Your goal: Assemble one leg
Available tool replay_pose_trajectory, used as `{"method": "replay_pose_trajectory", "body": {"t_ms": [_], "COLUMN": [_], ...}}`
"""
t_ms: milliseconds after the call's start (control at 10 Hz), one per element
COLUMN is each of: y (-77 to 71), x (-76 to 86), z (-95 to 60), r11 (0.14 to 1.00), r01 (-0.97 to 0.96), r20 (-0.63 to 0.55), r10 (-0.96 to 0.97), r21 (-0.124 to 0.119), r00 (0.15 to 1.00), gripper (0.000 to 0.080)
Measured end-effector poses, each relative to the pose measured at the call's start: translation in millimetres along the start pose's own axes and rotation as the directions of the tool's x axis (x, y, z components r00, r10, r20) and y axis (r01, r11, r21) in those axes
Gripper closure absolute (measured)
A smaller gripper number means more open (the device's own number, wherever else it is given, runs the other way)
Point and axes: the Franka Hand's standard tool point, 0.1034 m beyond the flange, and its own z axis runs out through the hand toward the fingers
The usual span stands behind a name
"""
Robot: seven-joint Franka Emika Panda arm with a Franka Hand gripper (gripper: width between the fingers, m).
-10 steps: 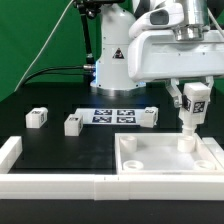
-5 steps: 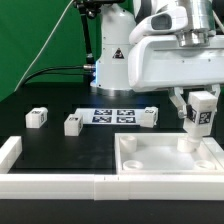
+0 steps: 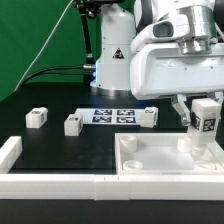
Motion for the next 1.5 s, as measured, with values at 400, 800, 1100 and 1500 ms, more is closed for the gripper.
{"method": "replay_pose_trajectory", "body": {"t_ms": [400, 800, 1100, 1500], "y": [-0.5, -6.4, -9.7, -7.9], "x": [0.3, -3.7, -6.2, -10.2], "z": [8.6, 20.0, 22.2, 29.0], "r11": [1.000, 1.000, 1.000, 1.000], "r01": [-0.002, 0.002, 0.006, 0.015], "r20": [0.003, 0.008, 0.010, -0.035], "r10": [0.002, -0.002, -0.006, -0.015], "r21": [0.003, 0.011, 0.014, 0.005], "r00": [1.000, 1.000, 1.000, 0.999], "gripper": [0.0512, 0.0512, 0.0512, 0.0512]}}
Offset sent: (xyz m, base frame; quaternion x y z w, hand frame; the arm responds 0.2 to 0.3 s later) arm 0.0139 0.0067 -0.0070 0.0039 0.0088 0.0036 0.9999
